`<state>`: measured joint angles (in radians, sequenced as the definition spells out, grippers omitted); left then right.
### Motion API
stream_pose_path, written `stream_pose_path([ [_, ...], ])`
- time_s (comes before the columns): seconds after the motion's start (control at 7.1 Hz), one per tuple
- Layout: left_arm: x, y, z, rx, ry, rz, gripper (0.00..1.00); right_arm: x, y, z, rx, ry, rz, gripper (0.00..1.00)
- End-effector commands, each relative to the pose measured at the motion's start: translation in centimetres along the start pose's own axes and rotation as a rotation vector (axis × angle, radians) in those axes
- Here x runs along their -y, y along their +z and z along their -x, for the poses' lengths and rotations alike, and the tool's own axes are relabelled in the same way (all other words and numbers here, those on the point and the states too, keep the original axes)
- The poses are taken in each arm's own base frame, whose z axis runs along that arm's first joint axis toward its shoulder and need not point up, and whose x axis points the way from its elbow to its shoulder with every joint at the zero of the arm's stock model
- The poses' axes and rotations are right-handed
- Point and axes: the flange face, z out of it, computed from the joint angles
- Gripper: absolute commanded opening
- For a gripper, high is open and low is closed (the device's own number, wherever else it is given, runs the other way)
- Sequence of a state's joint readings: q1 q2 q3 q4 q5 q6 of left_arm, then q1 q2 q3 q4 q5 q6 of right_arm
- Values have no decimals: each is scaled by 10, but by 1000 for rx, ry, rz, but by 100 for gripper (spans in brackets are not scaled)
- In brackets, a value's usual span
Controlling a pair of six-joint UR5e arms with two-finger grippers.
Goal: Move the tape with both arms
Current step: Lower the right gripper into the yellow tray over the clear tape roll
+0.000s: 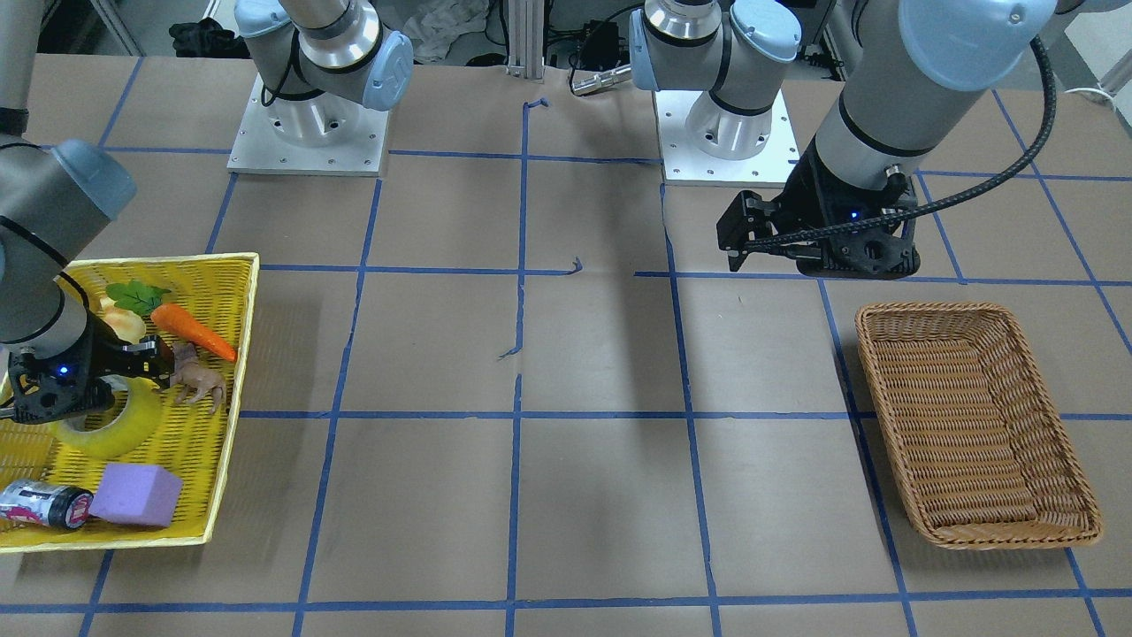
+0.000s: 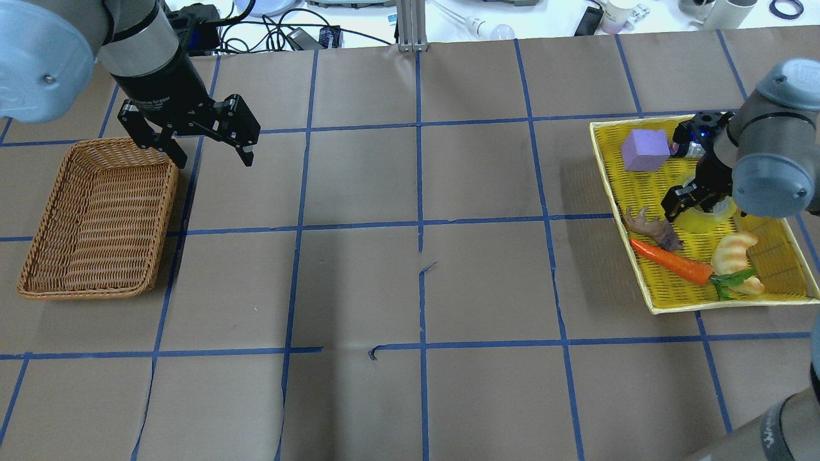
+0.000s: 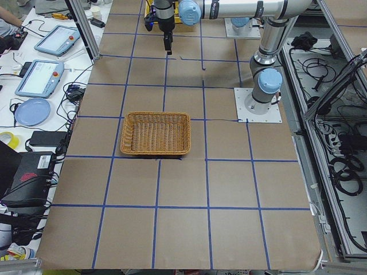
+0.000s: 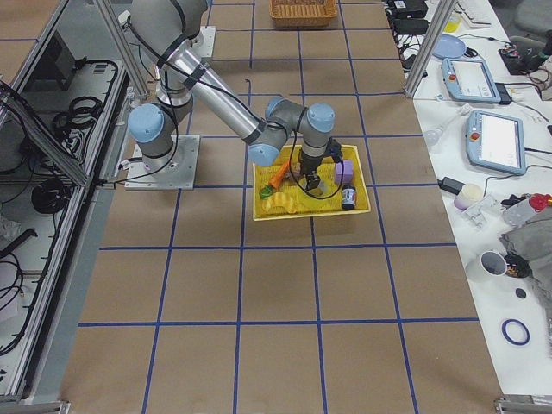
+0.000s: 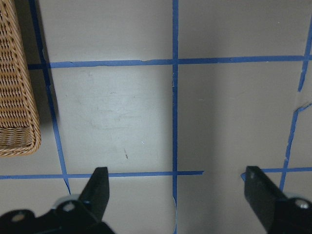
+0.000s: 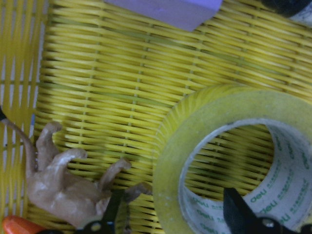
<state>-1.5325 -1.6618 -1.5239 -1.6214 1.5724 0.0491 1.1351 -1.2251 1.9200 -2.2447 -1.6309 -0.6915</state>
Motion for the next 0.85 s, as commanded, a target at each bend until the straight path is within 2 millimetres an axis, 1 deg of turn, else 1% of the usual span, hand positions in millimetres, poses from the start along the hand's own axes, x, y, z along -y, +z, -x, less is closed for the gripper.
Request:
stream_pose_path([
  [0.0,0,-1,0,0,0,-1,100,0,-3,-3,-16,32,4,0],
  [0.28,0,-1,0,-1,0,-1,100,-1,-11,-2,-24,53,-2,0],
  [0.56,0,-1,0,-1,0,-3,100,-2,-40,-1,-45,57,-34,0],
  [0.7,0,-1,0,0,0,-3,100,0,-49,1,-45,51,-39,0],
])
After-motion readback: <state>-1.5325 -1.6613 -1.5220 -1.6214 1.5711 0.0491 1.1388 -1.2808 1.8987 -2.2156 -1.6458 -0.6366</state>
